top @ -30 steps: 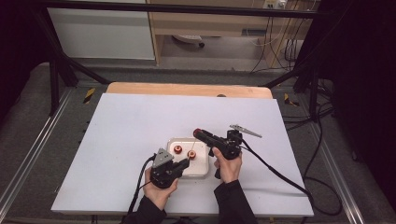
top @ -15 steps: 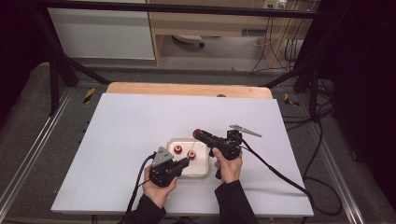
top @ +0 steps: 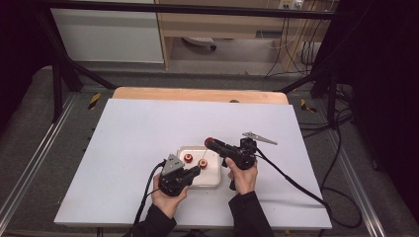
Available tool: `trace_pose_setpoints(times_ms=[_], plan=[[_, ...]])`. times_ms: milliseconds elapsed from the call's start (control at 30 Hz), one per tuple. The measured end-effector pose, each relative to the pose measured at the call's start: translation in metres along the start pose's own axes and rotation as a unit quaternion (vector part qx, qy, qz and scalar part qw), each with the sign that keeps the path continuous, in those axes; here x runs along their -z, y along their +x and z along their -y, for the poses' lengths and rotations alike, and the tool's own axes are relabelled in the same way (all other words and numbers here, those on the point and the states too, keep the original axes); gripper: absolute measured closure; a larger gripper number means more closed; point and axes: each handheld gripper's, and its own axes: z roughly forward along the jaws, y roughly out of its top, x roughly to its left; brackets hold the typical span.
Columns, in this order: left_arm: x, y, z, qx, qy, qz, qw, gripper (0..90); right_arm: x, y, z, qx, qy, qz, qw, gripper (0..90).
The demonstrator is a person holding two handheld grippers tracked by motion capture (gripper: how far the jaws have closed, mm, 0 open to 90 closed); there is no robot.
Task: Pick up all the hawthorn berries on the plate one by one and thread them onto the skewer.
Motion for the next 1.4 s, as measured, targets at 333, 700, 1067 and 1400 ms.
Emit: trace_pose_setpoints(times_ms=[333,700,1067,1400], plan=[[-0.003,0.002,0.003,-0.003,0.005,0.000,1.0000,88.7,0.000,0.001,0.005,0.008,0.006,0.006,0.9999,63.0],[-0.002,0.004,0.000,-0.003,0.003,0.003,1.0000,88.7,-0.004,0.002,0.018,0.004,0.027,-0.003,0.9996,62.9],[-0.003,0.001,-0.013,-0.028,0.003,-0.011,0.9995,88.6,-0.006,0.008,0.035,0.017,0.034,-0.011,0.9992,62.5],[0.014,0.017,-0.005,-0.046,0.018,-0.003,0.9988,88.3,0.008,0.001,0.028,0.031,0.025,0.013,0.9991,36.4]])
